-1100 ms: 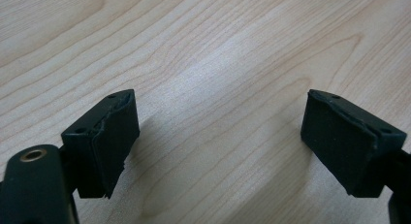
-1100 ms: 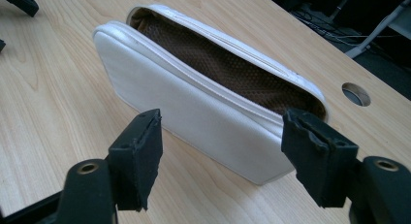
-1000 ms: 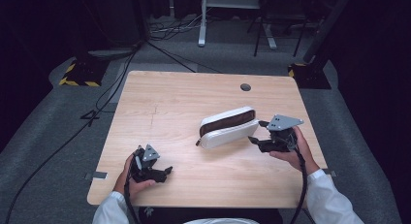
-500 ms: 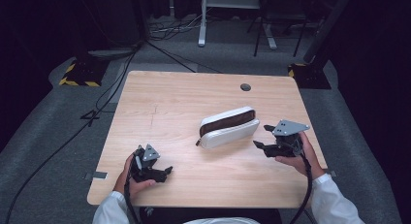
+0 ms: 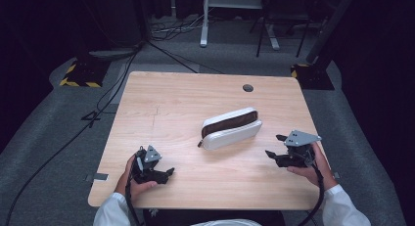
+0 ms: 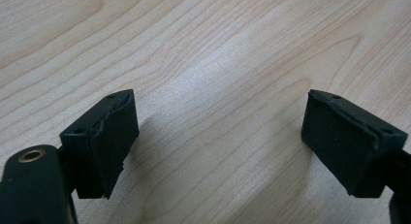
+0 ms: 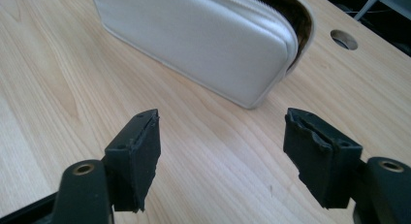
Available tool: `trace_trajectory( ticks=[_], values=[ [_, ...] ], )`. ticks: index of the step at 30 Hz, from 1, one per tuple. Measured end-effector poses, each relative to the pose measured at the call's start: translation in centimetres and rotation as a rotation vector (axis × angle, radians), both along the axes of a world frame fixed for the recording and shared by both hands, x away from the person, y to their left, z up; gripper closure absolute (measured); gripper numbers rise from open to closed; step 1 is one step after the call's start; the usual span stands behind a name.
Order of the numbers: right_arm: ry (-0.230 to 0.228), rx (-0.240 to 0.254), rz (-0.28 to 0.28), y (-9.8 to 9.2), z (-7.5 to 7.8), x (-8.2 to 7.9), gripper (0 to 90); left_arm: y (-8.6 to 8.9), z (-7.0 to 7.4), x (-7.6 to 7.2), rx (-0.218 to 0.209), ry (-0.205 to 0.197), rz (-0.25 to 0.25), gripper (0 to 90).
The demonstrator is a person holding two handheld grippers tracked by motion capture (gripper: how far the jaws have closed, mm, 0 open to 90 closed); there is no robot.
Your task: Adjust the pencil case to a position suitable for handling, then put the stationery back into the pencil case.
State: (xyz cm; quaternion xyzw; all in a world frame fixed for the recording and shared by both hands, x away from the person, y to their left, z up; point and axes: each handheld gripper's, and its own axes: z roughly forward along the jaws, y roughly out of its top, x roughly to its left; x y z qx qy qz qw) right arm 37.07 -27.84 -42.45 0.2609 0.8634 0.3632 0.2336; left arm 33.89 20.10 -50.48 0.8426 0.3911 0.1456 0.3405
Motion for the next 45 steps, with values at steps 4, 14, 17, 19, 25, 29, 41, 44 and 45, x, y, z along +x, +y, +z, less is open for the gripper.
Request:
trace_trajectory(
  ticks=[4,14,17,19,25,29,41,44,45],
  values=[
    [0.006,-0.009,-0.006,-0.8,-0.7,-0.4,29.8,0.0,0.0,0.0,0.0,0.0,-0.001,13.8],
    [0.041,-0.042,-0.035,-2.6,-2.6,-0.9,29.1,0.0,0.0,0.1,0.0,-0.004,-0.004,13.7],
    [0.056,-0.041,-0.051,-3.3,-3.3,-1.1,29.1,0.0,0.0,0.1,0.0,-0.004,-0.004,13.7],
    [0.06,-0.048,-0.058,-3.8,-3.7,-1.3,29.1,0.0,0.0,0.1,-0.001,-0.004,-0.003,13.7],
    [0.086,-0.032,-0.093,-5.5,-4.9,-1.8,29.0,0.0,0.0,0.1,-0.002,-0.005,-0.002,13.6],
    [0.106,-0.029,-0.11,-6.6,-5.7,-2.1,28.9,0.0,0.0,0.1,-0.002,-0.006,-0.001,13.6],
    [0.157,0.056,-0.182,-9.9,-7.1,-3.4,28.8,-0.1,0.0,0.2,0.002,-0.002,-0.008,13.2],
    [0.167,0.083,-0.209,-10.9,-7.3,-3.9,28.9,-0.1,0.0,0.2,-0.001,-0.004,-0.002,13.2],
    [0.167,0.086,-0.216,-11.2,-7.4,-4.0,28.9,-0.1,0.0,0.2,-0.001,-0.004,-0.002,13.2]
  ],
)
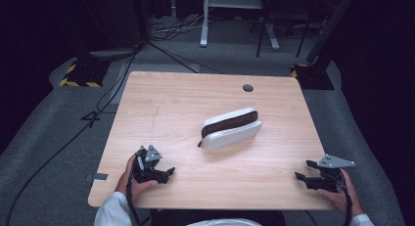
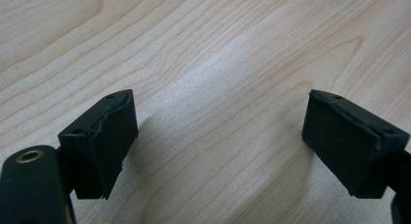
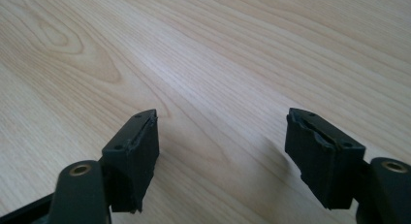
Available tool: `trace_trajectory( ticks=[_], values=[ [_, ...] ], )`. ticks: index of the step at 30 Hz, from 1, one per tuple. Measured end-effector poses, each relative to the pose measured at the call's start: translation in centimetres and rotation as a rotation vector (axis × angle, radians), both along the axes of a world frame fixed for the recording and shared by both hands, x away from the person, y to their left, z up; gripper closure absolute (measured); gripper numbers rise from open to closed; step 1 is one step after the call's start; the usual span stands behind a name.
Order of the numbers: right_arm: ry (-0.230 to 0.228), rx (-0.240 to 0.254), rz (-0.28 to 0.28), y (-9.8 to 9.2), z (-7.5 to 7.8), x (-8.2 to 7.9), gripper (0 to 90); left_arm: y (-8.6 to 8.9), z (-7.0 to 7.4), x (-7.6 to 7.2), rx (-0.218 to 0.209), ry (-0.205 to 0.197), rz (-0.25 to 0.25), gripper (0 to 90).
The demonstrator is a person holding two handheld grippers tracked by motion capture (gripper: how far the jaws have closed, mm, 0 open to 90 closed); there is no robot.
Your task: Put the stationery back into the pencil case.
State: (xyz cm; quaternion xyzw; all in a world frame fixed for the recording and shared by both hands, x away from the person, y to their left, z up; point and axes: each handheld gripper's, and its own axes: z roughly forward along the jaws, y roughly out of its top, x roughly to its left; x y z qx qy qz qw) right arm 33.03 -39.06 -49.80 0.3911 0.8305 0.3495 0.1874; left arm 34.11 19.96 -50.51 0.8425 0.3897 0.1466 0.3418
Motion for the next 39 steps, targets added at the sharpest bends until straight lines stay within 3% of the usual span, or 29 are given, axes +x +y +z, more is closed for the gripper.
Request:
trace_trajectory(
  ticks=[10,39],
  values=[
    [0.001,0.052,-0.056,-2.1,-0.5,-0.9,27.5,0.0,0.0,0.0,0.003,0.003,-0.002,13.2],
    [0.001,0.049,-0.076,-1.9,-0.6,-0.8,25.9,0.0,0.0,0.0,-0.001,0.001,0.0,12.9]
  ],
)
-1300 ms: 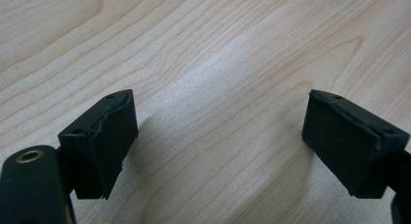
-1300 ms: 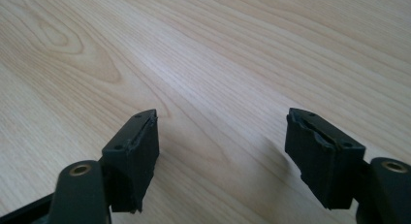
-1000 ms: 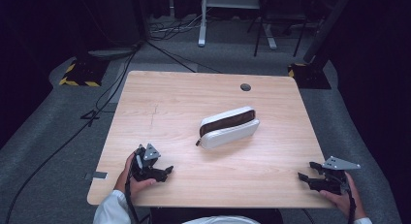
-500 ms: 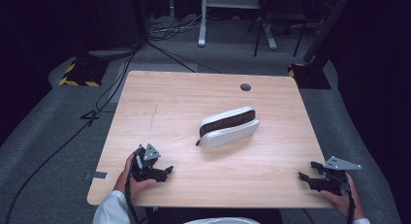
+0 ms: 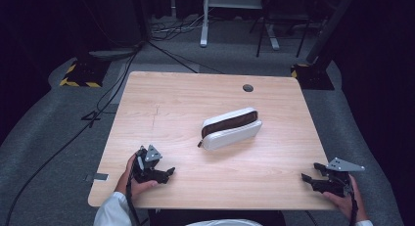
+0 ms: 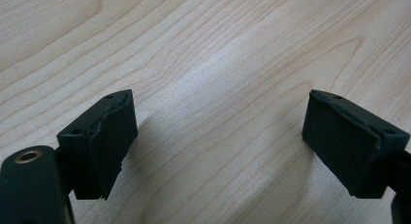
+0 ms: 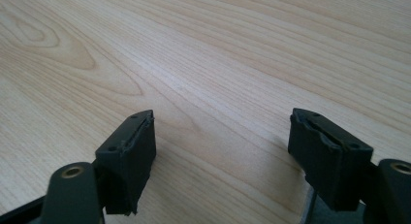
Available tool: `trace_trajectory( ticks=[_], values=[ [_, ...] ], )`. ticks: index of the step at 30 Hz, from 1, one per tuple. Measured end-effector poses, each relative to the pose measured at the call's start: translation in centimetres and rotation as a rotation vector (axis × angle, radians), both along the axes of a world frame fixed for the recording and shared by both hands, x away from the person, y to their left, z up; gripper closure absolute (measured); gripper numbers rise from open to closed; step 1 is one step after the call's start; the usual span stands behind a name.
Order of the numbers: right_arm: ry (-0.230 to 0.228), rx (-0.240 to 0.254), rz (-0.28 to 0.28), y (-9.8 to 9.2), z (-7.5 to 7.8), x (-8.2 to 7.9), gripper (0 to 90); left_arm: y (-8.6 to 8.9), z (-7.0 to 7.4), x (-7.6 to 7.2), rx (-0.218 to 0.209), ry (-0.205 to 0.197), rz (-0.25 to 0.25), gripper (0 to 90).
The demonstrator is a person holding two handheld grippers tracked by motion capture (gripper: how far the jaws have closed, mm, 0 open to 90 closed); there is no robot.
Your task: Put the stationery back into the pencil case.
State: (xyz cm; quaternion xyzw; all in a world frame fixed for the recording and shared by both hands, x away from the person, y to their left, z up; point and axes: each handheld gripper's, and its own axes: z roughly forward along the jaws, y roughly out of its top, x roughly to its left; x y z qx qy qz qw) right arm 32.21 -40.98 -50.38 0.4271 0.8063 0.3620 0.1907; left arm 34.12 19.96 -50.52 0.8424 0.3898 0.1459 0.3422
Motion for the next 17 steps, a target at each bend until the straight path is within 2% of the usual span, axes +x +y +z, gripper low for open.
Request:
trace_trajectory(
  ticks=[17],
  values=[
    [-0.009,0.001,-0.019,-0.15,-0.01,-0.07,28.4,-0.17,0.07,0.69,0.012,-0.003,-0.022,13.1]
  ],
)
